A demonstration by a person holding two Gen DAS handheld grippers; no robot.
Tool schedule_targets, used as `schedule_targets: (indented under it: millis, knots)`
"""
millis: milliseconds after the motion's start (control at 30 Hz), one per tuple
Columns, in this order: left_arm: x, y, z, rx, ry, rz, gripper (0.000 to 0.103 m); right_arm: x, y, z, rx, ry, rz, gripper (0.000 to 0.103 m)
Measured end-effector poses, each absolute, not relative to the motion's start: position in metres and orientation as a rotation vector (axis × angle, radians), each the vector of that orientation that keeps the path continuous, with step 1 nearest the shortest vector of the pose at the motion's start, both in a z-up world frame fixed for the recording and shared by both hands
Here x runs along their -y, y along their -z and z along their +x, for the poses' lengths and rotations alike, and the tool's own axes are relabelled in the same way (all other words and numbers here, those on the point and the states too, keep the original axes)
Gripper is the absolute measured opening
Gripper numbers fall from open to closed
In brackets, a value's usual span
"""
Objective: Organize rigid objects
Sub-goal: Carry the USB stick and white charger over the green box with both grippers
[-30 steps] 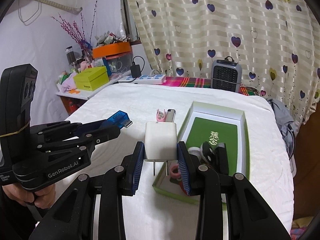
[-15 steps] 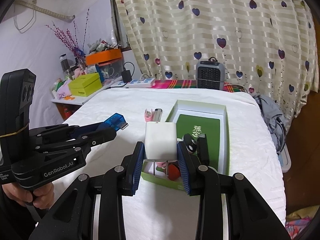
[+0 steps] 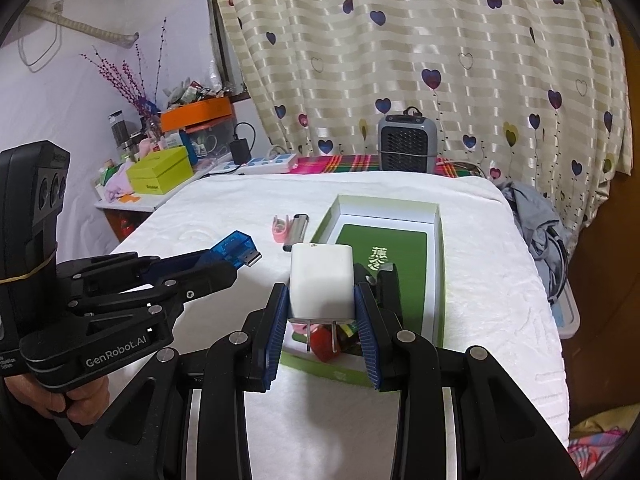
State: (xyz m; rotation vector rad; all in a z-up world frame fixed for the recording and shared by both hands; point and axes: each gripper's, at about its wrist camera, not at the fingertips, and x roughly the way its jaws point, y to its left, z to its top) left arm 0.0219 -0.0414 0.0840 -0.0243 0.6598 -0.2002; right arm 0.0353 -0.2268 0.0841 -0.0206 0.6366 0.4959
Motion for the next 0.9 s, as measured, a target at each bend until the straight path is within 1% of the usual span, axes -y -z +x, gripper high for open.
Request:
schedule_targets:
  millis: [400,900]
  knots:
    - [0.045,-0.077,0.059,-0.686,0.226,-0.008,0.021,0.231,-0.073,0.069,-0.673,-0.478,-0.002,0.035]
    - [0.049,-0.048,0.107,-0.755,0.25,-0.019,0.021,0.247,-0.05,0.11,-0.739,-0.433,0.027,0.035]
